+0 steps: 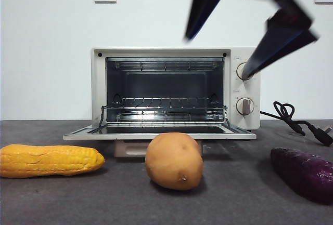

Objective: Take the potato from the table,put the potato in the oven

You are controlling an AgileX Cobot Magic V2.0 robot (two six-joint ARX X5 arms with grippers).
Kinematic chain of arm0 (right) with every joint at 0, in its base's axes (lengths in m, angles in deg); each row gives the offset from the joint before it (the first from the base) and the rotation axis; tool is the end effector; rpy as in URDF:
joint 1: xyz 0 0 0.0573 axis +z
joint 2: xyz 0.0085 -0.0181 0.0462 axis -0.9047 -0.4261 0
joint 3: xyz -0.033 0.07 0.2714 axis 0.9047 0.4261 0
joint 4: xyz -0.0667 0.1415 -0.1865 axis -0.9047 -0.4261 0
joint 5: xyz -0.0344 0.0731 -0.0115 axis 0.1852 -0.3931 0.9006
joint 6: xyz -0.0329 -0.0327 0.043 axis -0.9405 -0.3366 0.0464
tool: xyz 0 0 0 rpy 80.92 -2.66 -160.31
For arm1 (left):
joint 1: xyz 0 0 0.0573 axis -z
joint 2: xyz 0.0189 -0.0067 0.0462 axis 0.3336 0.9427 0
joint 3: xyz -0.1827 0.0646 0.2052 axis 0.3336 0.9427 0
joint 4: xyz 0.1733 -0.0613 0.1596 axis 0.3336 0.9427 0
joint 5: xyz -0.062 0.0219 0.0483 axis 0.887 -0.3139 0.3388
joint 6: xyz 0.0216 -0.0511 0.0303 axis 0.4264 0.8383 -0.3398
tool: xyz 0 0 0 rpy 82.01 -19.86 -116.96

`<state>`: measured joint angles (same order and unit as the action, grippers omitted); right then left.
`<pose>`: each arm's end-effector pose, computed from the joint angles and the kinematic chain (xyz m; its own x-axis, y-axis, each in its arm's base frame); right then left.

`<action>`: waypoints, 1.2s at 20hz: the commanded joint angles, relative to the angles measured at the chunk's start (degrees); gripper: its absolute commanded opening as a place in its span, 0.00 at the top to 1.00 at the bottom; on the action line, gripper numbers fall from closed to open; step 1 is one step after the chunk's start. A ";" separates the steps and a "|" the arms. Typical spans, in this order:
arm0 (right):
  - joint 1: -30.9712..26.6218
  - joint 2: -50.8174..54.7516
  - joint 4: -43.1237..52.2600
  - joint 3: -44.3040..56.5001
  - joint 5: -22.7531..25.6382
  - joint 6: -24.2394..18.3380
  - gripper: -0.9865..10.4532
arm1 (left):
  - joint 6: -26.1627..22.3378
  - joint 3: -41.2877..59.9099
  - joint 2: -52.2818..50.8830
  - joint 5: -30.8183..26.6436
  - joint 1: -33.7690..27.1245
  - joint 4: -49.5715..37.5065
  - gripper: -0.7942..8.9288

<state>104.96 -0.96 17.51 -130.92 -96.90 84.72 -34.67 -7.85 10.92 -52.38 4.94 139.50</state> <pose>0.1837 0.1680 0.2819 0.2459 0.5028 -0.8287 -0.5782 0.7623 0.2909 0.1342 -0.0747 0.4318 0.6171 -0.5914 -0.5191 0.6584 0.7493 -0.0710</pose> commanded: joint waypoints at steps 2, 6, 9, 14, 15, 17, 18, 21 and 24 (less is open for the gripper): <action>3.15 -6.08 3.04 0.04 2.95 3.50 0.34 | -1.49 0.35 -1.81 -0.04 -0.13 3.48 0.93; 5.77 -11.50 5.49 0.04 7.61 5.73 0.34 | -1.81 0.35 -3.17 -0.02 -0.13 6.40 0.93; 7.34 -15.04 7.72 0.04 9.14 6.43 0.34 | -1.84 0.35 -3.78 0.02 -0.11 7.50 0.93; 9.25 -20.52 11.58 0.04 12.63 9.38 0.35 | -1.86 0.35 -4.04 0.04 -0.11 9.05 0.93; 9.46 -21.53 11.76 0.04 12.61 9.92 0.39 | -2.03 0.35 -4.04 0.04 -0.11 9.40 0.93; 9.97 -22.49 11.82 0.04 13.20 9.92 0.53 | -2.05 0.35 -4.04 0.04 -0.11 9.55 0.93; 10.27 -22.49 11.87 0.04 13.20 9.90 0.60 | -2.10 0.35 -4.04 0.02 -0.11 9.53 0.93; 11.50 -22.45 11.80 0.04 13.18 9.86 0.90 | -2.23 0.37 -4.02 0.04 -0.11 9.20 0.93; 12.22 -22.45 11.85 0.04 13.16 9.88 0.93 | -2.23 0.35 -4.02 0.02 -0.11 8.83 0.93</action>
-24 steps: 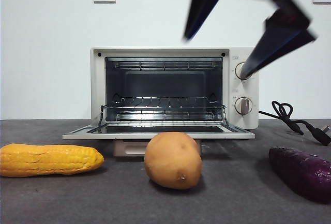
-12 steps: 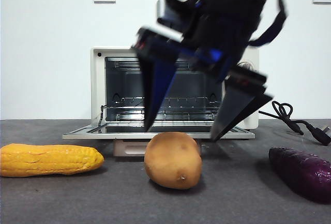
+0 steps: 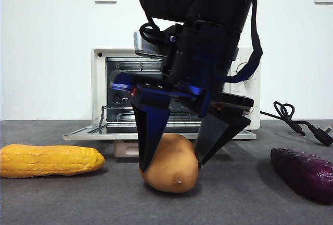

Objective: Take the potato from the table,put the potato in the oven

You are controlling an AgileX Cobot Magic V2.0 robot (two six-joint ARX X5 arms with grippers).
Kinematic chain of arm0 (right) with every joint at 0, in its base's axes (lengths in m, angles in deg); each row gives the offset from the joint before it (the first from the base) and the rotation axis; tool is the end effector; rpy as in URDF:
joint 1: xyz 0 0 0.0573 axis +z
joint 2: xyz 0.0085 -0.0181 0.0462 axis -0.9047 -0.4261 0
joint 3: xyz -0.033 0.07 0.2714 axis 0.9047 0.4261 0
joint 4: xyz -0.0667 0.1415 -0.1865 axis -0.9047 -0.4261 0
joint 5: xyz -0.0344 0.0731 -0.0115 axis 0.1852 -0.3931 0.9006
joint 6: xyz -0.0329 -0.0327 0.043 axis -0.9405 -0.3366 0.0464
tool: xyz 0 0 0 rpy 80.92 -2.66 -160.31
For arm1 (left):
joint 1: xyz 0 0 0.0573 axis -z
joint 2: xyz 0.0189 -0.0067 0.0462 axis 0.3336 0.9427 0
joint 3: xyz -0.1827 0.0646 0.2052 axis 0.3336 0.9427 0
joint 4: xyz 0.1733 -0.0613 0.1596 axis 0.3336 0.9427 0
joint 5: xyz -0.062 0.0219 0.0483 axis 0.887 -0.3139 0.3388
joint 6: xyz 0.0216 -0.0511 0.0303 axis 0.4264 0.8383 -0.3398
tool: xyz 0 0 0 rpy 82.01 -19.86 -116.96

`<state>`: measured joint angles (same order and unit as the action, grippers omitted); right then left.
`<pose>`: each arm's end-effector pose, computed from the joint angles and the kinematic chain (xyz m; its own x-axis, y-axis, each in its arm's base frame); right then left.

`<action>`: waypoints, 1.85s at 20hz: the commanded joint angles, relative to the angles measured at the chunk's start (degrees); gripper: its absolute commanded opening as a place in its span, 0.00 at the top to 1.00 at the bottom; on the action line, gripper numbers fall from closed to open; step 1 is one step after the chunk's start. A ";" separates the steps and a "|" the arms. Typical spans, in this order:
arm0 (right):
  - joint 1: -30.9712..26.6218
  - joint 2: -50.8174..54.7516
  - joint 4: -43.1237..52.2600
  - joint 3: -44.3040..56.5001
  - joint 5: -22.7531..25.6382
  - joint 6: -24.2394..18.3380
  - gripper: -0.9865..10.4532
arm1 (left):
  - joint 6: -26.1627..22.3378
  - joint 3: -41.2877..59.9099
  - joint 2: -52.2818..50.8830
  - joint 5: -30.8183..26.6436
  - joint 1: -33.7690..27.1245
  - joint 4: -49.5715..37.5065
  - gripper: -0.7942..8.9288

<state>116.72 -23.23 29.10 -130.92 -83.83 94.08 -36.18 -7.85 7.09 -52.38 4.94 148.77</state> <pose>0.1981 0.2528 0.1868 0.2218 0.2823 -0.9333 -0.5340 0.8361 0.1259 0.1051 -0.0615 0.4252 0.5690 -0.5695 -0.5932 0.6641 0.7437 -0.0771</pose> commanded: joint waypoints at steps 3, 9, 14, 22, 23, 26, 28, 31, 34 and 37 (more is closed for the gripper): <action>1.07 1.66 0.24 0.04 0.09 0.31 0.93 | -1.42 0.35 -0.20 -0.09 -0.13 -0.26 0.93; -0.57 11.96 7.85 0.04 5.77 -3.61 0.93 | -2.19 0.37 -0.15 -4.37 -0.13 0.20 0.93; -10.21 10.97 19.23 0.04 5.92 -3.61 0.93 | -2.05 0.37 -0.15 -4.13 0.00 1.09 0.93; -20.61 4.02 32.79 0.02 2.95 1.51 0.93 | -1.62 0.37 -0.15 -3.98 0.00 1.77 0.93; -21.22 3.13 34.40 0.02 2.95 2.32 0.93 | -1.57 0.37 -0.15 -3.96 0.00 2.01 0.93; -22.12 0.68 39.89 -0.26 2.99 3.91 0.93 | -1.25 0.37 -0.15 -3.96 0.00 2.29 0.93; -22.32 -1.01 41.53 -0.57 3.04 5.35 0.93 | -0.87 0.37 -0.15 -3.96 0.00 2.75 0.93; -22.32 -3.43 43.25 -0.61 3.41 5.27 0.93 | -0.83 0.37 -0.15 -3.96 0.04 3.72 0.93; -22.32 -3.96 44.57 -0.61 3.45 5.25 0.81 | -0.66 0.37 -0.15 -3.98 0.04 4.81 0.93; -22.32 -3.96 44.57 -0.61 3.87 5.31 0.54 | -0.66 0.37 -0.15 -3.96 0.04 4.94 0.93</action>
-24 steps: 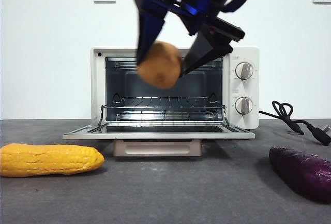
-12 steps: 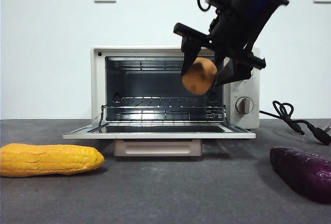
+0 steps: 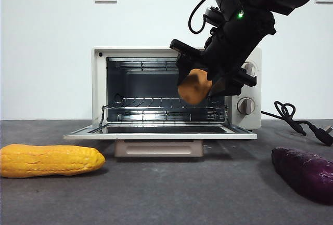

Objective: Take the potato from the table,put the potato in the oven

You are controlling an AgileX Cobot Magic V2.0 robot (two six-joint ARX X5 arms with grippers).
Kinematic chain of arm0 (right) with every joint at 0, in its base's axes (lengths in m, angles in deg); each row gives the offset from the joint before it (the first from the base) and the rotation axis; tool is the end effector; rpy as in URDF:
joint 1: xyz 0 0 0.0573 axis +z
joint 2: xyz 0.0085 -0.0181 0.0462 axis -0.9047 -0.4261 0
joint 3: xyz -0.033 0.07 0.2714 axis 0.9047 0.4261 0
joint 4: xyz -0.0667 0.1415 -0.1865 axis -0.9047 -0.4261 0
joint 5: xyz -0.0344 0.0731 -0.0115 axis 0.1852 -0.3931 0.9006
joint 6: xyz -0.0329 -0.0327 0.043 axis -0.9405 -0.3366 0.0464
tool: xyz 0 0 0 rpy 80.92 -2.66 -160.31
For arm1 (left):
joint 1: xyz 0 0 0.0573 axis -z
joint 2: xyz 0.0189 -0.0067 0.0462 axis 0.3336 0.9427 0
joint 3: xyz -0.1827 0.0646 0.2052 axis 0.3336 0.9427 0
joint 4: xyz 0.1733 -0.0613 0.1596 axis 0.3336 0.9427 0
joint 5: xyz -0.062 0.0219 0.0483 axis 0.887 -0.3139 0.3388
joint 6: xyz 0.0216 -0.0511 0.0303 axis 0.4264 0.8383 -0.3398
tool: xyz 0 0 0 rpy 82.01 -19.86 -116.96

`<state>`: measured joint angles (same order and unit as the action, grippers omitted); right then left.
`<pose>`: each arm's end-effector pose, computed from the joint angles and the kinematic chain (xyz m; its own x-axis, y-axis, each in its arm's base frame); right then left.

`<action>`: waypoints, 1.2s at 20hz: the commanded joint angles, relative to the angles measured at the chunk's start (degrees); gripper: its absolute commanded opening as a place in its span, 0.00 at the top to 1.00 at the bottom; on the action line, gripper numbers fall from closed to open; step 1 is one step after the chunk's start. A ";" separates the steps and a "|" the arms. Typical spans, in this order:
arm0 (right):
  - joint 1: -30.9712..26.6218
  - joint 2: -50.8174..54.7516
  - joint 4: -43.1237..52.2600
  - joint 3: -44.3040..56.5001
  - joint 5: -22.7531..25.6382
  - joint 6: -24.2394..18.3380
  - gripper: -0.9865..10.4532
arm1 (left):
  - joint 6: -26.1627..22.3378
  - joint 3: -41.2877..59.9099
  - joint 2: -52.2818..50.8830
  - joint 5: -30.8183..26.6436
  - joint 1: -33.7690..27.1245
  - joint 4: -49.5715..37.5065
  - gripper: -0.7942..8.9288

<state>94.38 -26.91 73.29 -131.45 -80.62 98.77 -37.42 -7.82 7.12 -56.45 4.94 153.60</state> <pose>0.3423 0.1915 0.2236 0.7950 0.3865 -0.4675 -0.2323 0.9060 0.3539 0.1015 -0.0566 0.4174 0.5606 -0.4902 -0.6674 0.6307 0.7750 -0.0394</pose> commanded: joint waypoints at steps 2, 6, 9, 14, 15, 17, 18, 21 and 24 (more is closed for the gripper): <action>-0.02 -0.28 0.20 -0.09 1.60 0.61 0.52 | 0.59 0.35 -0.17 0.13 0.04 0.20 0.93; -0.02 -0.28 0.24 -0.11 1.57 0.81 0.52 | 0.59 0.35 -0.17 0.22 0.04 0.59 0.93; -0.02 -0.24 0.24 -0.20 1.57 0.81 0.52 | 0.59 0.35 -0.17 1.40 0.04 0.72 0.93; 0.02 1.14 -0.26 -0.76 1.38 0.79 0.52 | 0.59 0.35 -0.17 1.51 0.04 0.55 0.93; 0.02 1.68 -0.55 -0.76 1.38 0.79 0.52 | 0.59 0.35 -0.17 1.51 0.04 0.46 0.93; 0.02 3.23 -2.62 -0.79 1.38 0.76 0.52 | 0.57 0.35 -0.17 1.49 0.02 -0.28 0.93; 0.00 4.28 -4.39 -0.79 1.46 0.72 0.52 | 0.57 0.35 -0.17 1.49 0.02 -0.94 0.93; -0.09 7.39 -7.72 -0.76 1.60 0.09 0.52 | 0.59 0.61 -0.09 1.55 0.02 -3.02 0.93; -0.09 10.93 -12.11 -0.76 1.55 0.11 0.52 | 0.61 1.27 0.61 1.57 0.02 -4.98 0.93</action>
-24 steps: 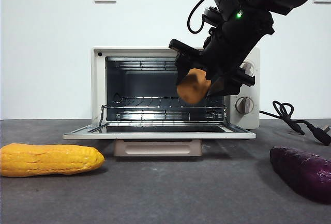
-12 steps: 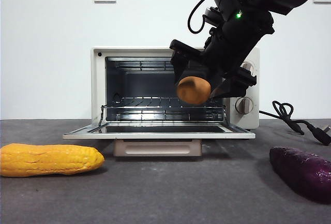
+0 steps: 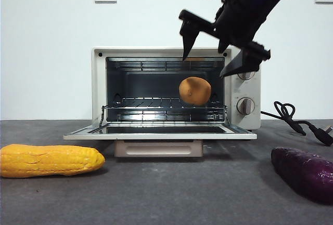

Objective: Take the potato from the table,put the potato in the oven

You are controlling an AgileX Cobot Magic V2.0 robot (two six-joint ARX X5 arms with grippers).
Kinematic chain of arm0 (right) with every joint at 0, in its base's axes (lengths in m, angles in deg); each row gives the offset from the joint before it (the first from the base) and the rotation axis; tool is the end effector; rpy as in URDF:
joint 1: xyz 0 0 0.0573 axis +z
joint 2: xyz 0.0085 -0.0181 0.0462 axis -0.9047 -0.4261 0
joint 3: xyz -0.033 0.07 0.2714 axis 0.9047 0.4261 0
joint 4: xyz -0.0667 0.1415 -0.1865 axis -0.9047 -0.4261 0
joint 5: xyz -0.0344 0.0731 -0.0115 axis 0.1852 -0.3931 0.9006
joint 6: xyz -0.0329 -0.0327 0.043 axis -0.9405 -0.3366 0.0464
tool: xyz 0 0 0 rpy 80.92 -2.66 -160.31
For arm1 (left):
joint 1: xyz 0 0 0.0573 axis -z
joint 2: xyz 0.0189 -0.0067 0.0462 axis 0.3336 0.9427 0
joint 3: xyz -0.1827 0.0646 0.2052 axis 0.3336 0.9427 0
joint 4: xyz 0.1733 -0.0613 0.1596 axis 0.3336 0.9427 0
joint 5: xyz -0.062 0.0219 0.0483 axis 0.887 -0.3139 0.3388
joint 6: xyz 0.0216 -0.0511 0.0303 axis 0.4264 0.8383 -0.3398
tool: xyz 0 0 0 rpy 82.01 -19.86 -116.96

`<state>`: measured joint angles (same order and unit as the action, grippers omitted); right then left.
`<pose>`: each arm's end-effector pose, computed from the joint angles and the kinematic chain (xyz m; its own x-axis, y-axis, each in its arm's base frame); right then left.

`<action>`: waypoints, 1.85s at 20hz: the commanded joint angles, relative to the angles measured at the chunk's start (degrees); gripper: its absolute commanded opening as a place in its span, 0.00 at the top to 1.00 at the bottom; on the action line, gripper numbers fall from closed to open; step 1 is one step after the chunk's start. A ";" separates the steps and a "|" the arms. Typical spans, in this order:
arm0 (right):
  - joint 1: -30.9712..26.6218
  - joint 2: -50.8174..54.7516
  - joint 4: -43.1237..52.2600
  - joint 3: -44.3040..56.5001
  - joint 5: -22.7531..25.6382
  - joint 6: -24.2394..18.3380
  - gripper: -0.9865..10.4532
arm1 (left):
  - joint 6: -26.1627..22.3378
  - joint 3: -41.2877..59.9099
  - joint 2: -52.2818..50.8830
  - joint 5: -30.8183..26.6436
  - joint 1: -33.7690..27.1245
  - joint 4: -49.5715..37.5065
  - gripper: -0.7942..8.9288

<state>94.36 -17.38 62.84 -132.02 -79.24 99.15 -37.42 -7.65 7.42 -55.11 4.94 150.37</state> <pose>0.3150 0.1746 0.2683 0.8033 0.3632 -0.4721 -0.2090 0.9141 0.3475 0.1065 -0.0599 0.4209 0.5760 -0.5222 -0.6289 0.6457 0.7625 -0.0417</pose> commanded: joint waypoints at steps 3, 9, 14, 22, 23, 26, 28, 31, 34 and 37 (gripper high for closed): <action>0.04 6.95 -10.45 -0.20 -0.22 -1.40 0.52 | 0.96 5.97 0.55 0.26 -0.04 -7.67 0.93; 0.15 17.64 -26.43 -0.20 -0.39 -9.70 0.53 | 5.07 17.16 1.09 0.33 -1.55 -23.19 0.93; 0.15 27.56 -38.93 -0.22 -0.26 -14.12 0.53 | 7.19 25.16 5.14 3.61 -5.25 -34.40 0.93; 0.15 43.58 -53.44 -0.20 -0.37 -14.80 0.53 | 10.34 27.93 19.74 13.42 -13.62 -45.64 0.93; 0.15 46.03 -55.56 -0.20 -0.35 -14.78 0.53 | 10.36 27.93 22.36 14.69 -14.69 -46.80 0.93; 0.15 52.35 -60.33 -0.20 -0.20 -14.58 0.53 | 10.82 27.93 29.77 16.81 -17.27 -49.53 0.93; 0.15 55.69 -62.62 -0.20 -0.17 -13.68 0.53 | 11.41 27.93 33.66 17.49 -18.58 -51.23 0.93; 0.15 58.69 -65.20 -0.20 -0.13 -12.79 0.53 | 12.33 27.93 38.32 18.10 -19.32 -54.38 0.93; 0.15 59.30 -66.86 -0.20 -0.15 -12.00 0.53 | 12.50 27.93 41.75 18.21 -19.28 -56.04 0.93; 0.15 59.28 -66.93 -0.20 -0.17 -11.45 0.53 | 12.70 27.93 44.70 18.18 -19.04 -56.63 0.93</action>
<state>94.41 41.70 -4.47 -132.06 -79.39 86.97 -24.96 19.82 51.64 -37.13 -14.23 94.11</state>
